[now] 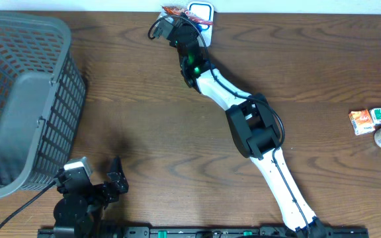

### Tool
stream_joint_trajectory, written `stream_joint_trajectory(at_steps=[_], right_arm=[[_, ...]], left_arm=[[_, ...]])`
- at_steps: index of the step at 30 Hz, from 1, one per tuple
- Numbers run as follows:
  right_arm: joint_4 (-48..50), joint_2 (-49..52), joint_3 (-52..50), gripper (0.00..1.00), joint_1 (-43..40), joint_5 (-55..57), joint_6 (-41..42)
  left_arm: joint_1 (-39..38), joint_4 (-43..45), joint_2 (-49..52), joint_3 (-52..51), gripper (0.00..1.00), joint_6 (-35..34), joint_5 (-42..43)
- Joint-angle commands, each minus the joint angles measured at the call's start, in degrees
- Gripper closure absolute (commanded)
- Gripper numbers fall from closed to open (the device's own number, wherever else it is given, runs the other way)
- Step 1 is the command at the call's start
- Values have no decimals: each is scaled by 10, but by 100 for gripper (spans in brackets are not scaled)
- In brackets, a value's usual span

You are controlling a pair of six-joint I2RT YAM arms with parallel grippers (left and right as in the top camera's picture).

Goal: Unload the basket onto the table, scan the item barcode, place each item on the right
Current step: 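Hold the chocolate bar up under the white scanner with the right gripper, then carry the chocolate bar to the right table edge beside the packets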

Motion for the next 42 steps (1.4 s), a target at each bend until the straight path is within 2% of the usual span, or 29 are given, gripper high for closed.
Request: stream_joint_trajectory(at_steps=[1,5,8,11,16,18,22,27,29,34,42], right_arm=[[-15,-13,7,99,-3,12,-41],[-21,-21,7,99,3,34,-24],[-74,-52,7,99,9,33,-6],[-169,-108,7,99,13,37,21],[-394,-226,7,99,20,37,116],[-477,-266,7,99,21,56,186],[-640,-321,7,99,17,70,415],[-864,-343,7,99,-19,70,621],[-958,-339,-1,99,-57,69,703],[-1005,-339,-62,99,-142,67,738],[-971,-339,-205,99,-277,66,757]], left_arm=[[-2,0,0,3,2,8,-1],[-2,0,0,3,2,8,-1],[-2,0,0,3,2,8,-1],[-2,0,0,3,2,8,-1],[-2,0,0,3,2,8,-1],[-2,0,0,3,2,8,-1],[-2,0,0,3,2,8,-1],[-2,0,0,3,2,8,-1],[-2,0,0,3,2,8,-1],[-2,0,0,3,2,8,-1],[-2,0,0,3,2,8,-1]])
